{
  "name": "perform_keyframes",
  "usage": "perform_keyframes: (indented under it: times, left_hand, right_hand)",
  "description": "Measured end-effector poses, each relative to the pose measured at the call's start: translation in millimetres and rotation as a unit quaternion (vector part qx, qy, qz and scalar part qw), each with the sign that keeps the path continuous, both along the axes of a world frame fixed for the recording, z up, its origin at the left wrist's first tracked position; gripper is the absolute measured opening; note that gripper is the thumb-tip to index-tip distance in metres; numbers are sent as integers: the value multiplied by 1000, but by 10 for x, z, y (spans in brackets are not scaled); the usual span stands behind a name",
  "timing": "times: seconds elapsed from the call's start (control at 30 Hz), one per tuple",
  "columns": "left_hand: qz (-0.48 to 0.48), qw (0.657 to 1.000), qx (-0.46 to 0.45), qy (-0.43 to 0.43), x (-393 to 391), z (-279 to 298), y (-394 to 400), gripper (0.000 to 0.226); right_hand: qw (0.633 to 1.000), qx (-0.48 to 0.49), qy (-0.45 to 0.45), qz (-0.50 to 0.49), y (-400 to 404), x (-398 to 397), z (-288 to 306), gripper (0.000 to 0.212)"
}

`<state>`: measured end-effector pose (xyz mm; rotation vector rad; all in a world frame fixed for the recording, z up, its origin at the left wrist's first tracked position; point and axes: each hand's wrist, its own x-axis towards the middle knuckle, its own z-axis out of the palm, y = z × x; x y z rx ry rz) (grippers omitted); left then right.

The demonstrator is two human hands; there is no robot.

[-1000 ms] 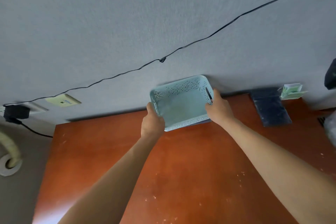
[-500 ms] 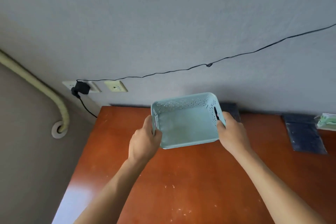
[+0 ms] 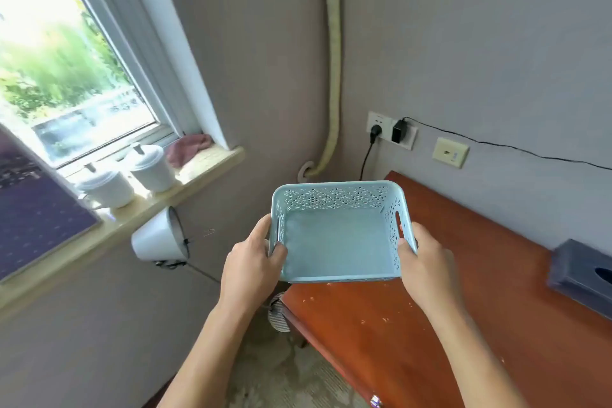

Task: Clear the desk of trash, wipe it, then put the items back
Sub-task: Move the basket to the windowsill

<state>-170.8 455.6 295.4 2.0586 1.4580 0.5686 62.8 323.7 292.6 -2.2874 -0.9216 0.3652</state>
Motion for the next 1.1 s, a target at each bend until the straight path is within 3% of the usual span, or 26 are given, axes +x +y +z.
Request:
perform_keyframes:
  times: [0.23,0.47,0.7,1.0,1.1]
  left_hand:
    - [142,990,-20,9,-2044,261,221,46]
    - [282,958,-44,-7,-3451,411,-145,53]
    - [431,900,-57,-36,-4465,436,-679,50]
    - [612,788,-59,44,-5507,604,-1281,55]
    - [646,760,-62,21,-5683,693,-1332,53]
  right_hand:
    - [989,10,7,150,852,-1750,248,7]
    - [959,-36,-7,282,1219,-3084,474,9]
    - [903,-49,-4,428,1482,-4236,663,13]
    - [787,-49,47,614,1635,-5729,639,13]
    - [757,-59,58,648,1743,-6062,671,17]
